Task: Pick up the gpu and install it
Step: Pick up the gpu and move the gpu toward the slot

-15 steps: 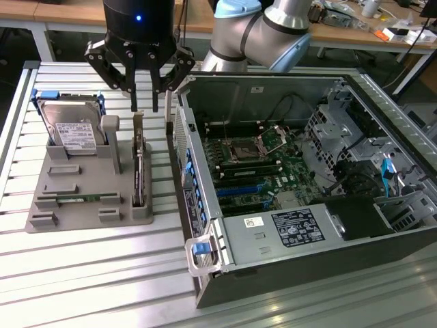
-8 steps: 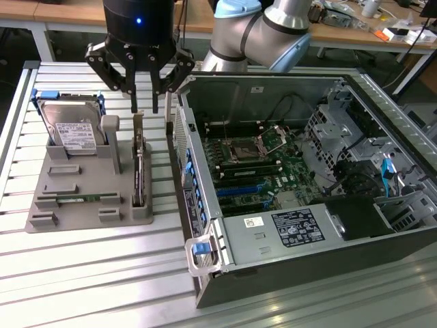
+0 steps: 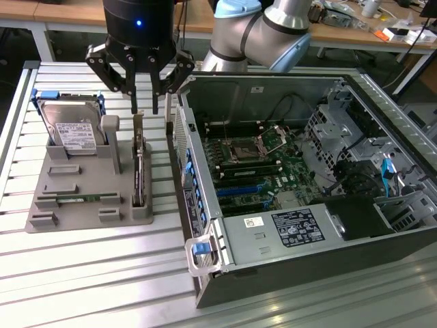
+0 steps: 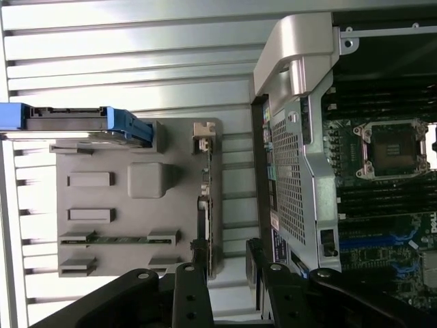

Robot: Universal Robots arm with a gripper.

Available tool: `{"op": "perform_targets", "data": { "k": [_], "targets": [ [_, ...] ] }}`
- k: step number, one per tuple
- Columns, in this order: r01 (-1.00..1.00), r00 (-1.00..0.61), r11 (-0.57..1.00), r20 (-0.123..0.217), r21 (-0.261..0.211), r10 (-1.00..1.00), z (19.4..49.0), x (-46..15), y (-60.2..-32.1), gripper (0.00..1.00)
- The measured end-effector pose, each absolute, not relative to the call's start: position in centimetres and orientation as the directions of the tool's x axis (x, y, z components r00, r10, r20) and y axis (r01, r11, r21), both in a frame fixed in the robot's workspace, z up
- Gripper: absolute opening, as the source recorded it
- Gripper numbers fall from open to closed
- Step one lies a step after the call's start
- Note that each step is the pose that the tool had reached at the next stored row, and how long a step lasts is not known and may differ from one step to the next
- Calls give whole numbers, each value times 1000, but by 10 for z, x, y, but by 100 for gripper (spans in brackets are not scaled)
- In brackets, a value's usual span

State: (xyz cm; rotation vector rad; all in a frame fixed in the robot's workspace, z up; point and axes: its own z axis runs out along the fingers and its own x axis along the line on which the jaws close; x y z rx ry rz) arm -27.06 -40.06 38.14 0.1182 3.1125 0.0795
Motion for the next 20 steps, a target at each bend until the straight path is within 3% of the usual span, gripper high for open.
{"op": "perform_targets", "data": {
  "k": [20],
  "targets": [
    [75,-997,995,-23,58,77,376,-271,-401,36]
  ]
}}
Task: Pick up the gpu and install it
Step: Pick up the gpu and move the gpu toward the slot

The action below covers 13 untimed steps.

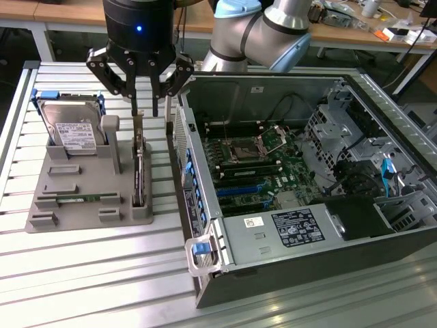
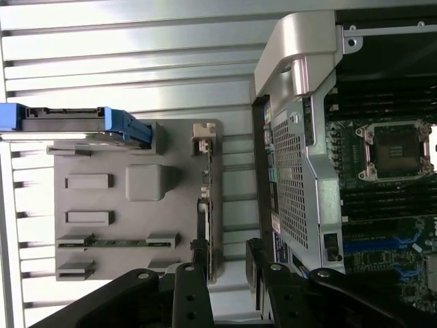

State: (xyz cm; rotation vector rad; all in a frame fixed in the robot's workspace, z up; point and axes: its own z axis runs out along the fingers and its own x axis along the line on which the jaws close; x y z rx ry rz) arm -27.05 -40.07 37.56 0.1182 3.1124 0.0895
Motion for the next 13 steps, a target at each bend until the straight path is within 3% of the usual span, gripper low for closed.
{"op": "perform_targets", "data": {
  "k": [13],
  "targets": [
    [75,-997,995,-23,63,77,371,-271,-401,36]
  ]
}}
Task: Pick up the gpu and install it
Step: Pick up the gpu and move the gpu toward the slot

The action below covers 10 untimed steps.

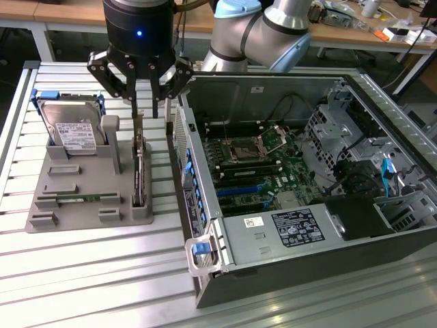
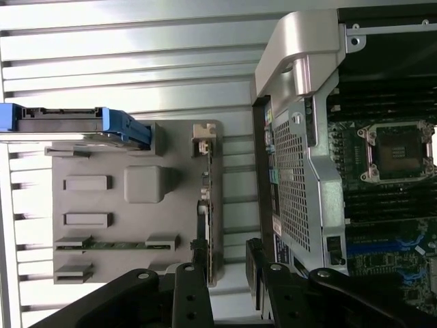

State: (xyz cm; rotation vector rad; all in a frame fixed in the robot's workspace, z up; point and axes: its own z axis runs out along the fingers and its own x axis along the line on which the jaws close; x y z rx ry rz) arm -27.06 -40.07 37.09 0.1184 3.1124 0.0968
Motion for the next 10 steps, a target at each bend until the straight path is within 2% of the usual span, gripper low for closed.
{"op": "perform_targets", "data": {
  "k": [10],
  "targets": [
    [75,-997,995,-23,66,77,368,-271,-401,36]
  ]
}}
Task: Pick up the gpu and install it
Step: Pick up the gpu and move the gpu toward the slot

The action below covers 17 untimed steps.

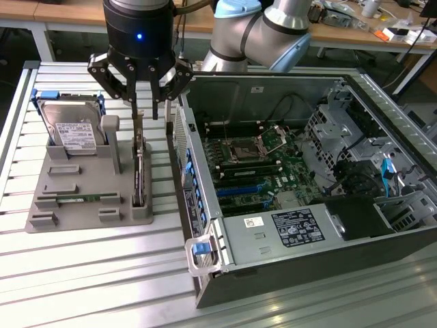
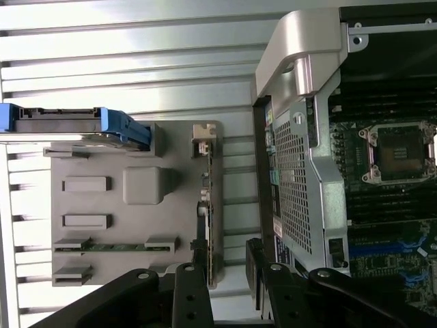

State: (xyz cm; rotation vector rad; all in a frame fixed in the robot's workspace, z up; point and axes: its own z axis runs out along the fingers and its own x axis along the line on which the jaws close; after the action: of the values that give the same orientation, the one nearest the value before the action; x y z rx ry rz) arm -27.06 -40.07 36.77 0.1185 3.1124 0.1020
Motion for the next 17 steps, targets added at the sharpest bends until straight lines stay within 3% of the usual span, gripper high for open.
{"op": "perform_targets", "data": {
  "k": [17],
  "targets": [
    [75,-997,995,-22,73,77,359,-271,-401,36]
  ]
}}
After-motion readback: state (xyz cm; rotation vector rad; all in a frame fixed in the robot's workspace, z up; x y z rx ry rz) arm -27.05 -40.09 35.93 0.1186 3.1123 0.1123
